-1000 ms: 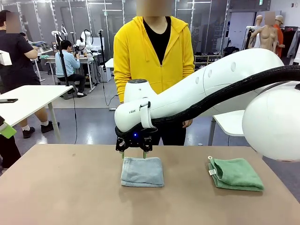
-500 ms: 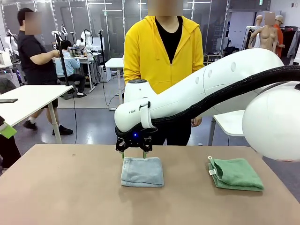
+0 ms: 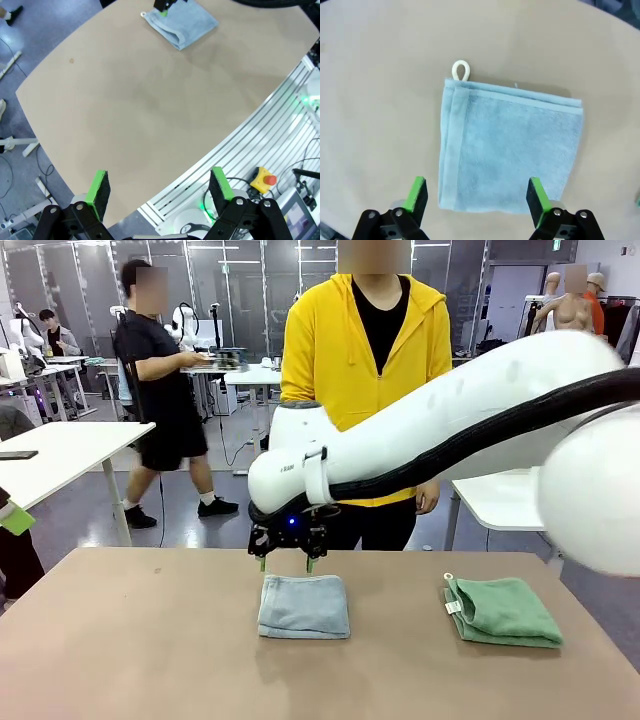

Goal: Fold the towels and place them in the basket.
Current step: Stack the folded Towel with hook on the right side of the table.

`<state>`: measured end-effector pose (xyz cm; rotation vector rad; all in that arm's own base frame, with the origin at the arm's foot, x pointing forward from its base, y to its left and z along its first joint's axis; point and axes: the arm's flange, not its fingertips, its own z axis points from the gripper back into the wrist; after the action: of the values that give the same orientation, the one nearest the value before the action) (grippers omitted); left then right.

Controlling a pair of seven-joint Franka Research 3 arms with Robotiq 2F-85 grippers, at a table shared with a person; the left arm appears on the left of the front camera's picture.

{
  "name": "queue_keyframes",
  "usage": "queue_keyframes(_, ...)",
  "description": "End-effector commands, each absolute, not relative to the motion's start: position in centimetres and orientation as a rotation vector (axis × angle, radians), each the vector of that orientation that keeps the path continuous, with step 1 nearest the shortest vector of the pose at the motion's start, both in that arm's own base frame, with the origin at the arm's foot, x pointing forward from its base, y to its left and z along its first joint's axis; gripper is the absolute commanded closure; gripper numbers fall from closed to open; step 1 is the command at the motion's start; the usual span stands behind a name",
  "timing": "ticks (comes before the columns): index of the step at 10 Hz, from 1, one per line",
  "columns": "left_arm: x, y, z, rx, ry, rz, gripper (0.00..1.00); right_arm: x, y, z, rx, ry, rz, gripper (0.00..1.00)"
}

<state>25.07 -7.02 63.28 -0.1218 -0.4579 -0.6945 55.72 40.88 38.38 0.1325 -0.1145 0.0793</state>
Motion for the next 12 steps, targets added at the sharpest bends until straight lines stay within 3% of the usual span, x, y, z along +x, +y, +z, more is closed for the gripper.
queue_keyframes(1, 25.1, -7.0, 63.3, -0.122, -0.457, -0.693, 0.00, 51.9, 34.0, 39.9, 0.258, -0.133, 0.106, 0.00)
queue_keyframes(6, 25.1, -7.0, 63.3, -0.122, -0.457, -0.693, 0.00, 52.3, 21.7, 36.0, 0.644, -0.171, 0.065, 0.00)
queue_keyframes(12, 25.1, -7.0, 63.3, -0.122, -0.457, -0.693, 0.00, 54.9, 18.0, 28.6, 0.833, -0.139, -0.002, 0.00)
